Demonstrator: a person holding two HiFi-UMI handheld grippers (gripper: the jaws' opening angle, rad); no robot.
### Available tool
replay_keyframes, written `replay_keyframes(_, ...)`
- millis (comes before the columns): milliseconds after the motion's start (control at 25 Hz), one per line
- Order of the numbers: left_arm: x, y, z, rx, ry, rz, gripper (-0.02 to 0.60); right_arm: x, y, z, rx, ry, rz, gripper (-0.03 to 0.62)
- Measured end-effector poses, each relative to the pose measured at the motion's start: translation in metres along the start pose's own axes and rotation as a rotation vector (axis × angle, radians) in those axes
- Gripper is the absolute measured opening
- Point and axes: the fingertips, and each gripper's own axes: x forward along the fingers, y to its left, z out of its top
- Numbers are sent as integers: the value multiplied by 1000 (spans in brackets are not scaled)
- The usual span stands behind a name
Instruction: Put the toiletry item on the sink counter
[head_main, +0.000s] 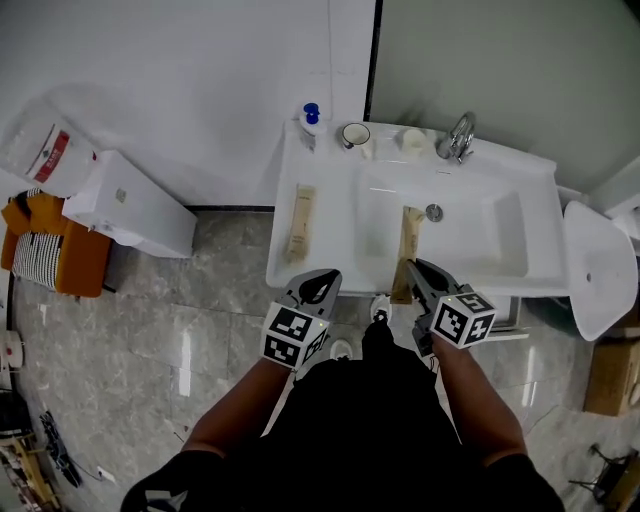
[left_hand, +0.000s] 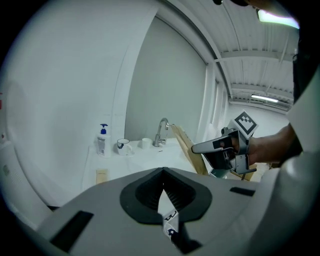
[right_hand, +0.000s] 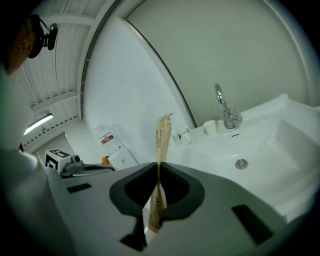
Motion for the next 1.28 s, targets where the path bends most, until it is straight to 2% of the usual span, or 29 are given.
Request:
replay_keyframes(320,23,-46,-6,55,38,-126,0,-51,-29,-17,60,-40,-111,18)
replay_keyframes(680,56,-108,-12,124,83,-244,0,-103,-75,-26,119,-71,-190,17)
replay_keyframes(920,83,-146,-16,138,114,-262,0,-143,-125,-37,147,-60,-239,17)
replay_keyframes(1160,113,-188,-24,89,142,-236,0,-188,-183,-53,162,-4,-263,17)
replay_keyframes(1280,128,-207,-31,86,162,-225,0,-206,-210,-61,135,28,-271,17)
